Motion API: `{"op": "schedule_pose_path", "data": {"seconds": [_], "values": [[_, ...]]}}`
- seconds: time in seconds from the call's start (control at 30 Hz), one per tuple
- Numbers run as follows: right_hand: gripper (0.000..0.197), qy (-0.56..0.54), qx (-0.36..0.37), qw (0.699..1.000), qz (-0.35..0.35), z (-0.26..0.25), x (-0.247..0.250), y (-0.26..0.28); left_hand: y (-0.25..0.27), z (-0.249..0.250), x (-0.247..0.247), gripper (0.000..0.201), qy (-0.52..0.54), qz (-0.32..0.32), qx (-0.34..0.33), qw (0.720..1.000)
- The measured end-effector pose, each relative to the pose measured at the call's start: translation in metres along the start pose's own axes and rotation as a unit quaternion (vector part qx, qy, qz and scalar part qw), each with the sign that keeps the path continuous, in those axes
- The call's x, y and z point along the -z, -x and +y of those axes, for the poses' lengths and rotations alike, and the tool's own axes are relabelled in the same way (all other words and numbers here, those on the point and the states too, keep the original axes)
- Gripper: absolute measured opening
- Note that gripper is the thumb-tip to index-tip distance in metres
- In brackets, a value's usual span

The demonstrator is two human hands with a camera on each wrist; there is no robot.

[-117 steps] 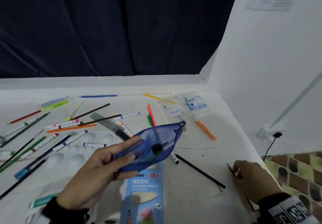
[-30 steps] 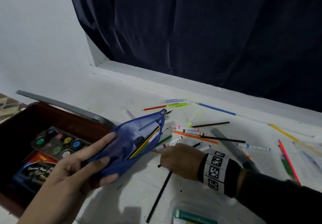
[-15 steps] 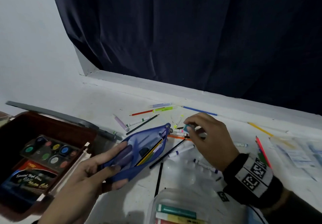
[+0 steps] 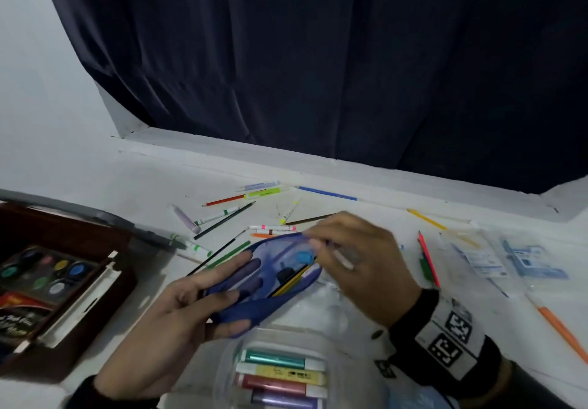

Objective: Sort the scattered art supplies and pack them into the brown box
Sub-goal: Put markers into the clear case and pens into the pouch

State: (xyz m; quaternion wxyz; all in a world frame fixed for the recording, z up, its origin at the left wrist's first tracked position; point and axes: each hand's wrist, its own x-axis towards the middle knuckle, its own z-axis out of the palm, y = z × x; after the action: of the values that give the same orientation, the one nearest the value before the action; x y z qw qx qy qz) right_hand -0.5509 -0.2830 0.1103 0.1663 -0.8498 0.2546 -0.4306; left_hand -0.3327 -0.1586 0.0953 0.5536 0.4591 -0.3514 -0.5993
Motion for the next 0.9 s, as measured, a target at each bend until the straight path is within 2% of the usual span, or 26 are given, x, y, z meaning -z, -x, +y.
{"op": "schedule_pose_path", "data": {"seconds": [0.07, 0.13, 0.2, 0.3, 0.37, 0.47, 0.57, 0.7, 0.8, 0.87, 0.9], "values": [[0.011, 0.054, -0.056, 0.996, 0.029, 0.024, 0.012, -0.001, 0.003, -0.001, -0.001, 0.073, 0.01, 0.014, -0.008, 1.0], [0.011, 0.113, -0.132, 0.985, 0.003, 0.057, 0.016, 0.002, 0.006, -0.002, -0.002, 0.084, 0.005, 0.027, -0.02, 0.999], [0.013, 0.161, -0.202, 0.962, -0.088, 0.091, 0.014, 0.008, 0.01, -0.001, -0.003, 0.094, 0.001, 0.04, -0.027, 0.999], [0.028, 0.235, -0.282, 0.89, -0.271, 0.122, 0.001, 0.012, 0.015, 0.0, -0.001, 0.096, -0.002, 0.057, -0.033, 0.998], [0.026, 0.285, -0.289, 0.847, -0.342, 0.129, -0.009, 0.011, 0.019, -0.001, 0.0, 0.095, -0.006, 0.07, -0.03, 0.997], [0.027, 0.344, -0.252, 0.819, -0.383, 0.134, -0.021, 0.006, 0.024, -0.003, 0.004, 0.093, -0.007, 0.087, -0.029, 0.996], [0.027, 0.368, -0.232, 0.803, -0.407, 0.135, -0.028, 0.0, 0.028, -0.005, 0.009, 0.07, 0.011, 0.107, -0.024, 0.994], [0.028, 0.368, -0.242, 0.803, -0.401, 0.126, -0.028, -0.005, 0.031, -0.007, 0.016, 0.08, -0.002, 0.107, -0.014, 0.994], [0.024, 0.379, -0.279, 0.816, -0.336, 0.116, -0.018, -0.008, 0.03, -0.006, 0.016, 0.1, -0.022, 0.104, -0.016, 0.994], [0.018, 0.361, -0.303, 0.837, -0.278, 0.11, -0.009, -0.005, 0.027, -0.004, 0.014, 0.099, -0.032, 0.098, -0.021, 0.994], [0.016, 0.345, -0.306, 0.853, -0.244, 0.106, -0.004, -0.002, 0.025, -0.004, 0.014, 0.091, -0.032, 0.093, -0.02, 0.995]]}}
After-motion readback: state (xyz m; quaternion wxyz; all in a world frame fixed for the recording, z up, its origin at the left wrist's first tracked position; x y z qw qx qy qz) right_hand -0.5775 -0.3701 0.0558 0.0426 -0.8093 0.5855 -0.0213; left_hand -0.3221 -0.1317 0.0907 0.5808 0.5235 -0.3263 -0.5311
